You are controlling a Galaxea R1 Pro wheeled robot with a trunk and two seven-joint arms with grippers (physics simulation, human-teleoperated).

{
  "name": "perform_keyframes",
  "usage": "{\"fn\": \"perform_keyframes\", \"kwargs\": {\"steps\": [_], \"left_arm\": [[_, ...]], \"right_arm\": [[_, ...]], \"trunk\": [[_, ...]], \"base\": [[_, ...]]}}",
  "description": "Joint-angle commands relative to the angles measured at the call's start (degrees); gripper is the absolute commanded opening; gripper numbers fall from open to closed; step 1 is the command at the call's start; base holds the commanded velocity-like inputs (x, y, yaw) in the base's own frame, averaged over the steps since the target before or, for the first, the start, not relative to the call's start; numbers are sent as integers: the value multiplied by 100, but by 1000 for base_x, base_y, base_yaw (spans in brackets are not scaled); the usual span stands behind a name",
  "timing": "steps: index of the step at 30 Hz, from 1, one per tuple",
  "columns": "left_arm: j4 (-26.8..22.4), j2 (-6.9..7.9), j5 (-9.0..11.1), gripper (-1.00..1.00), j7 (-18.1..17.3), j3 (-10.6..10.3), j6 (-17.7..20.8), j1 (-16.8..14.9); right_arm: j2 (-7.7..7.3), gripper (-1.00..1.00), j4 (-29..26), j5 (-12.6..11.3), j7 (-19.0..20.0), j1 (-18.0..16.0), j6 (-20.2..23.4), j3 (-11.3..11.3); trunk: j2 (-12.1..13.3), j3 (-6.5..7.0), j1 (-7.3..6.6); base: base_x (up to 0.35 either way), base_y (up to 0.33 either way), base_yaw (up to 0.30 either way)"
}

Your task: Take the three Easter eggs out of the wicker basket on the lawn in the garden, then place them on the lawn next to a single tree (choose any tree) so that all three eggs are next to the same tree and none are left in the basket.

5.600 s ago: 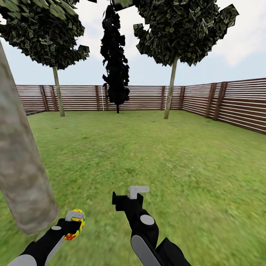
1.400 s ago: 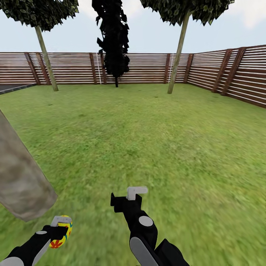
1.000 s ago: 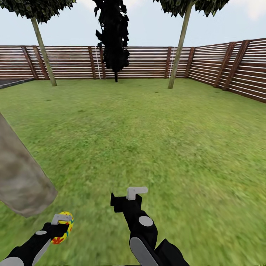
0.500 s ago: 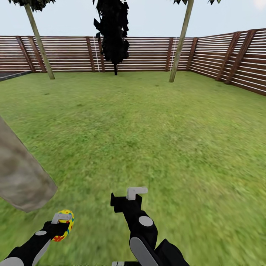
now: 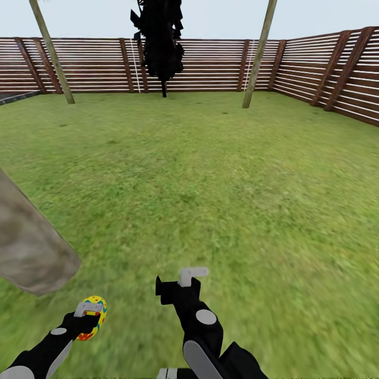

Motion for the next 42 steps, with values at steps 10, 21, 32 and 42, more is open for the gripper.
{"fn": "perform_keyframes", "kwargs": {"steps": [10,21,32,42], "left_arm": [[-36,18,61,-100,1,-34,-12,-9],[-68,20,58,-100,1,-34,-183,-13],[-372,20,60,-100,17,-28,-173,-20],[-421,20,61,-100,19,20,-179,-21]], "right_arm": [[0,100,-7,-32,-48,-6,15,33],[0,100,-7,-29,-48,-6,15,42],[0,100,-7,-28,-48,-6,18,42],[0,100,0,-32,-48,-6,22,42]], "trunk": [[-12,-160,17],[-20,-293,32],[-30,-470,53],[-44,-692,78]], "base": [[0,0,0],[0,0,0],[0,0,0],[0,0,0]]}}
